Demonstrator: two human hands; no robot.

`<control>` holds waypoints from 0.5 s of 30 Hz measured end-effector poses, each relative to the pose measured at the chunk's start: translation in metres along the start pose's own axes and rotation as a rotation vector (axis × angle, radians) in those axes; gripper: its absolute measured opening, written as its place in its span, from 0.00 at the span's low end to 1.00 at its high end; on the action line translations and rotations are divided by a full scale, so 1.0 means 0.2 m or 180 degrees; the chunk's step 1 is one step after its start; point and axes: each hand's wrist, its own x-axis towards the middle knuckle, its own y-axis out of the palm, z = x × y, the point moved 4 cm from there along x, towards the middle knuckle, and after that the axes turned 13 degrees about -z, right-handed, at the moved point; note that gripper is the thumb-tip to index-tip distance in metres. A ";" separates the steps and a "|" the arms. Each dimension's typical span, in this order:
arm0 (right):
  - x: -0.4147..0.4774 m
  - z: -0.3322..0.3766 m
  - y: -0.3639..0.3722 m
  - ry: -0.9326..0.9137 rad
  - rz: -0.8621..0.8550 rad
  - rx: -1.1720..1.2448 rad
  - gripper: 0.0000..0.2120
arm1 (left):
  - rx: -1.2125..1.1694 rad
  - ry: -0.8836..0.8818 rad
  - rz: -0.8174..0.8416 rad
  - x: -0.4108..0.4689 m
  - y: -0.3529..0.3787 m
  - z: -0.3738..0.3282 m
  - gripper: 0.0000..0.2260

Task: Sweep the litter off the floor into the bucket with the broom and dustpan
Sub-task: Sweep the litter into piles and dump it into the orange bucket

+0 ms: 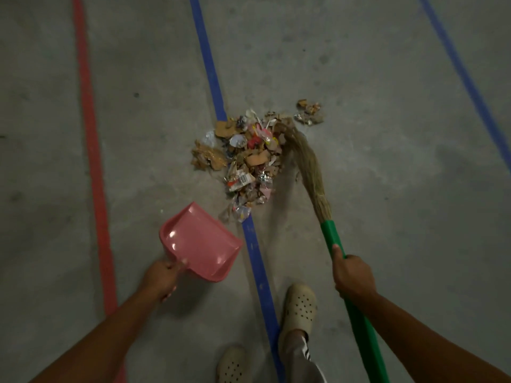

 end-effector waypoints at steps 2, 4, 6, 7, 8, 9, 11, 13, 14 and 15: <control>0.16 0.06 0.04 -0.0036 -0.0003 -0.0060 0.30 | -0.0013 -0.0120 0.0011 0.10 0.05 -0.01 0.20; 0.32 0.14 0.10 -0.0142 -0.0028 -0.0107 0.31 | -0.0090 -0.0233 0.0014 0.23 0.12 -0.03 0.20; 0.49 0.22 0.17 -0.0274 -0.0087 -0.0167 0.33 | -0.0131 -0.0243 0.0031 0.37 0.22 -0.05 0.22; 0.56 0.27 0.20 -0.0318 -0.0110 -0.0210 0.34 | -0.0141 -0.0215 0.0044 0.43 0.27 -0.07 0.23; 0.64 0.32 0.23 -0.0328 -0.0125 -0.0238 0.35 | -0.0149 -0.0189 0.0062 0.50 0.31 -0.08 0.23; 0.71 0.37 0.27 -0.0335 -0.0131 -0.0238 0.35 | -0.0146 -0.0169 0.0091 0.56 0.35 -0.09 0.23; 0.84 0.49 0.34 -0.0373 -0.0137 -0.0165 0.36 | -0.0086 -0.0095 0.0187 0.70 0.40 -0.12 0.23; 0.94 0.60 0.41 -0.0419 -0.0096 -0.0126 0.36 | -0.0043 0.0020 0.0281 0.84 0.43 -0.13 0.24; 0.98 0.66 0.45 -0.0435 -0.0058 -0.0112 0.36 | 0.0000 0.0085 0.0315 0.89 0.44 -0.14 0.25; 1.00 0.70 0.48 -0.0444 -0.0022 -0.0092 0.35 | 0.0053 0.0147 0.0342 0.95 0.45 -0.17 0.25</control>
